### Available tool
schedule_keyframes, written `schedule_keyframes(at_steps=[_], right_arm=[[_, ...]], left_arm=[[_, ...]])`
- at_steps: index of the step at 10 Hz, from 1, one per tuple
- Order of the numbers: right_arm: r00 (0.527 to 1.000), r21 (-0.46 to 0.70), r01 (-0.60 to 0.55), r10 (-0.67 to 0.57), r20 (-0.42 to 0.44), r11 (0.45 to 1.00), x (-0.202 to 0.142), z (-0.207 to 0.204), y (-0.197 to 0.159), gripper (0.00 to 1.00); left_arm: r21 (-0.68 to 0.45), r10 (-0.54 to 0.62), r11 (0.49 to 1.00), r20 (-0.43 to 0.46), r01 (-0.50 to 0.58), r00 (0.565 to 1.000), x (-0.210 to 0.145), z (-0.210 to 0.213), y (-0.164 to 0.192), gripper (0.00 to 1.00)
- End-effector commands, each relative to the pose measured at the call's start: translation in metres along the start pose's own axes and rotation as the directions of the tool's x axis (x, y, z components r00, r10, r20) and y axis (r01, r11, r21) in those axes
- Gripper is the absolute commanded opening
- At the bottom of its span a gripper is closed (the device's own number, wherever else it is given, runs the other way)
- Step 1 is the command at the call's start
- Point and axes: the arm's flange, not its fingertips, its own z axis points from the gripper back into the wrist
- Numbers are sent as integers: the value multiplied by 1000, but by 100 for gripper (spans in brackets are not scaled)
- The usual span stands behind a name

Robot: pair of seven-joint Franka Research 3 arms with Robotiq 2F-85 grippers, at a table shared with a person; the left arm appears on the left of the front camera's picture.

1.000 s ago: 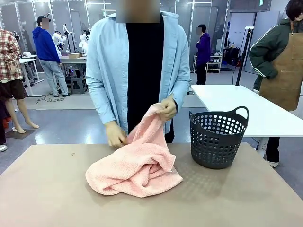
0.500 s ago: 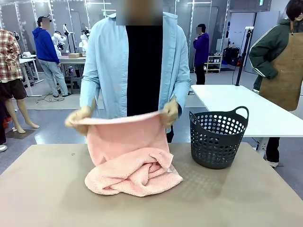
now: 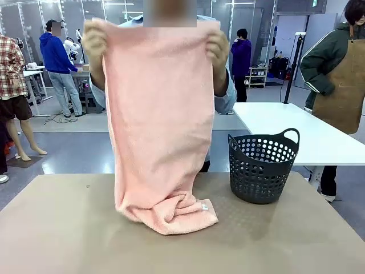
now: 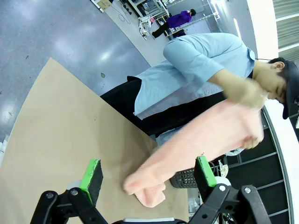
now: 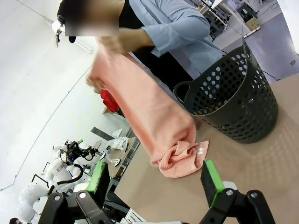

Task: Fold the towel.
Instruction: Grab the top end of the 100 cm Hotel Towel extended by the human.

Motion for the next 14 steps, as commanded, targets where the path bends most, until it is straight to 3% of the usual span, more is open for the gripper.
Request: schedule_keyframes(at_steps=[1, 10, 11, 12, 14], right_arm=[[1000, 7, -11, 10, 11, 1000, 4, 0, 0, 100], [1000, 7, -11, 10, 11, 1000, 4, 0, 0, 100], [1000, 0, 0, 0, 0, 1000, 0, 0, 0, 100], [996, -26, -79, 78, -47, 997, 14, -3, 20, 100], [945, -103, -287, 264, -194, 952, 41, -23, 71, 100]], left_arm=[[-20, -8, 1000, 3, 8, 1000, 2, -3, 1, 100], [0, 0, 1000, 0, 0, 1000, 0, 0, 0, 100], [-11, -89, 996, -23, 88, 996, 3, 4, -9, 100], [33, -208, 977, -55, 210, 977, 10, 7, -28, 100], [124, -488, 851, -171, 510, 856, 24, 12, -92, 100]])
